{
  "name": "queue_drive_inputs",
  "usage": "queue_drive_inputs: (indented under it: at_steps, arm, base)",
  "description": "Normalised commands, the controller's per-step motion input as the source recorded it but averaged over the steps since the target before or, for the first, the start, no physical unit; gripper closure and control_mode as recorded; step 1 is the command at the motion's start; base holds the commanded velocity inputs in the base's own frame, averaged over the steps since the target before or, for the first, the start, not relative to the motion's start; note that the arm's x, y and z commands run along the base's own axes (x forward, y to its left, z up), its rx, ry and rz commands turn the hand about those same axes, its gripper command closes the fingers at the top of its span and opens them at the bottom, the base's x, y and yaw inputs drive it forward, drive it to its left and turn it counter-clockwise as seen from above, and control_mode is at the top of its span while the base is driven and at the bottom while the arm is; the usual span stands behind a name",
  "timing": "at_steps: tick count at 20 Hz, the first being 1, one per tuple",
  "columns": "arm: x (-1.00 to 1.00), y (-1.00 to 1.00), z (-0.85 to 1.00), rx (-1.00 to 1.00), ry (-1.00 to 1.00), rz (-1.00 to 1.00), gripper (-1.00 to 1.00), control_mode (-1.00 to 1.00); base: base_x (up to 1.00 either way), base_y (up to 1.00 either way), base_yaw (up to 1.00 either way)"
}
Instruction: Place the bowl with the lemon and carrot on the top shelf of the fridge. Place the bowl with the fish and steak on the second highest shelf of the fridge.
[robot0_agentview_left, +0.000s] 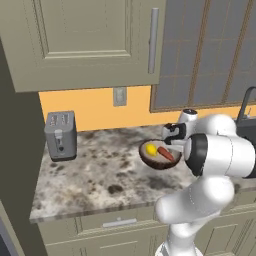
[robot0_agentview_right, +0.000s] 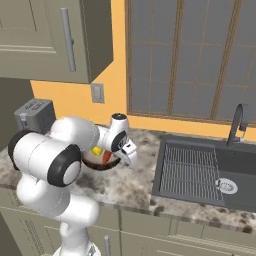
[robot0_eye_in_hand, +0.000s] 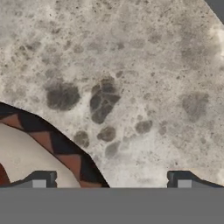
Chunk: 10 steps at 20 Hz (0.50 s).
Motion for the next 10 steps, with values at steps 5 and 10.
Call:
queue_drive_inputs:
  at_steps: [5,10]
  arm:
    - [-0.06,0.29,-0.54,0.00,0.00,0.00,1.00,-1.00]
    - [0.01,0.00,-0.02,0.00,0.00,-0.01,1.00,-1.00]
  base:
    - [0.00,0.00,0.00]
    - [0.00,0.00,0.00]
